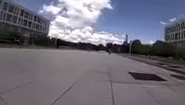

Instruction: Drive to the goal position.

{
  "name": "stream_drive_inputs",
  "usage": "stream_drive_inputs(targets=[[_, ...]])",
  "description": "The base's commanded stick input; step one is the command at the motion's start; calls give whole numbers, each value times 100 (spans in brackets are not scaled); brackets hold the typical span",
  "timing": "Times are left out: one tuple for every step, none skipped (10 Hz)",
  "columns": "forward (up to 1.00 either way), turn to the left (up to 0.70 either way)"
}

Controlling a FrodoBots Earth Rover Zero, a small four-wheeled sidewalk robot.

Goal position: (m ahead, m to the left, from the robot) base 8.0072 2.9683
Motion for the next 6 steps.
stream_drive_inputs(targets=[[70,0],[70,0],[70,0],[70,0],[70,0],[70,0]])
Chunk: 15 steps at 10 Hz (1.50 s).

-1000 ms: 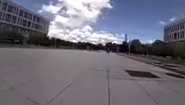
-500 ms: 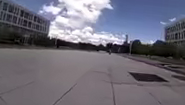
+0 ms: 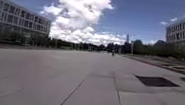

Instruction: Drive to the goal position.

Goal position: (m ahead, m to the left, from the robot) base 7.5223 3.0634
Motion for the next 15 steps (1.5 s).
stream_drive_inputs(targets=[[70,0],[70,0],[70,0],[70,0],[70,0],[70,0],[70,0],[70,0],[70,0],[70,0],[70,0],[70,0],[70,0],[70,0],[70,0]])
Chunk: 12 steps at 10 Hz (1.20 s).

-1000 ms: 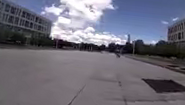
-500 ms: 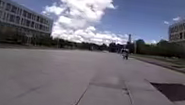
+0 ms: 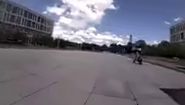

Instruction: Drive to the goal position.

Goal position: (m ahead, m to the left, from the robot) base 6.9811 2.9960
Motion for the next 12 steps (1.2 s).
stream_drive_inputs(targets=[[70,0],[70,0],[70,0],[70,0],[70,0],[70,0],[70,0],[70,0],[70,0],[70,0],[70,0],[70,0]])
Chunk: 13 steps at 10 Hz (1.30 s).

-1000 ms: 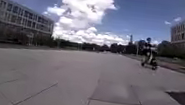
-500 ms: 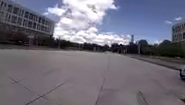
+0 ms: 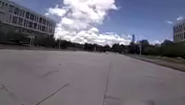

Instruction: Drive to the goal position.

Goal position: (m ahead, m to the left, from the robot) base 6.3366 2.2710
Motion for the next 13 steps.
stream_drive_inputs(targets=[[70,0],[70,0],[70,0],[70,0],[70,0],[70,0],[70,0],[70,0],[70,0],[70,0],[70,0],[70,0],[70,0]])
